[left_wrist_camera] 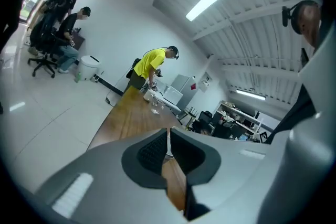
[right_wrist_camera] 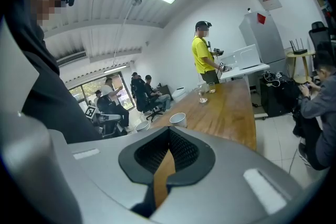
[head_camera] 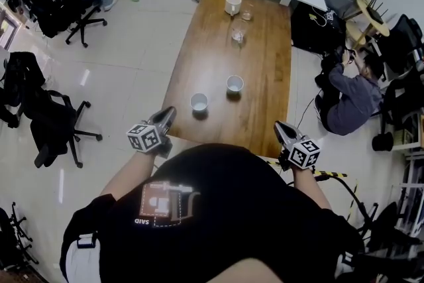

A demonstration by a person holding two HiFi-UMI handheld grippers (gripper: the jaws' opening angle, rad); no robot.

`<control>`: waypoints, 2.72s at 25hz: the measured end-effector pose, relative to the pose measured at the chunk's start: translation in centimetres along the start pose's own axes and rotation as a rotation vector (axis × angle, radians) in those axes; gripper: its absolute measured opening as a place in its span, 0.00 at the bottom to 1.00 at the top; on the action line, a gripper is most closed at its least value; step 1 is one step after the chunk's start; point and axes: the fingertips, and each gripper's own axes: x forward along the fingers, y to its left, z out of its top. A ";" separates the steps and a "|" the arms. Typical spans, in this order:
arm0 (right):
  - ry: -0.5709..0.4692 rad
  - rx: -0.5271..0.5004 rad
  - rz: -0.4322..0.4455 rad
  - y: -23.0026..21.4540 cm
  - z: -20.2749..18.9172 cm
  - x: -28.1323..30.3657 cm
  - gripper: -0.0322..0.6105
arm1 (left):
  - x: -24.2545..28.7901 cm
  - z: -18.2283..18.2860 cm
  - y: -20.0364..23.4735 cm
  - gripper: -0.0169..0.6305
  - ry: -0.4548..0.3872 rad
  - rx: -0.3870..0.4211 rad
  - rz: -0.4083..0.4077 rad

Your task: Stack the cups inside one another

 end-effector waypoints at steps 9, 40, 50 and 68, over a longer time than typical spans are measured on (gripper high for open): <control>-0.002 0.000 -0.016 -0.5 0.1 -0.9 0.07 | 0.7 1.0 -1.7 0.05 0.028 0.098 -0.040; 0.026 0.095 -0.131 -0.9 -5.0 -7.2 0.07 | 9.1 -11.4 -2.5 0.06 1.040 1.424 -0.333; -0.002 0.101 -0.144 -1.7 -4.8 -7.6 0.07 | 12.0 -4.9 -8.6 0.06 0.892 1.392 -0.361; -0.044 0.180 -0.278 -3.0 -6.5 -12.8 0.07 | 22.5 -6.6 -11.8 0.07 1.003 1.555 -0.462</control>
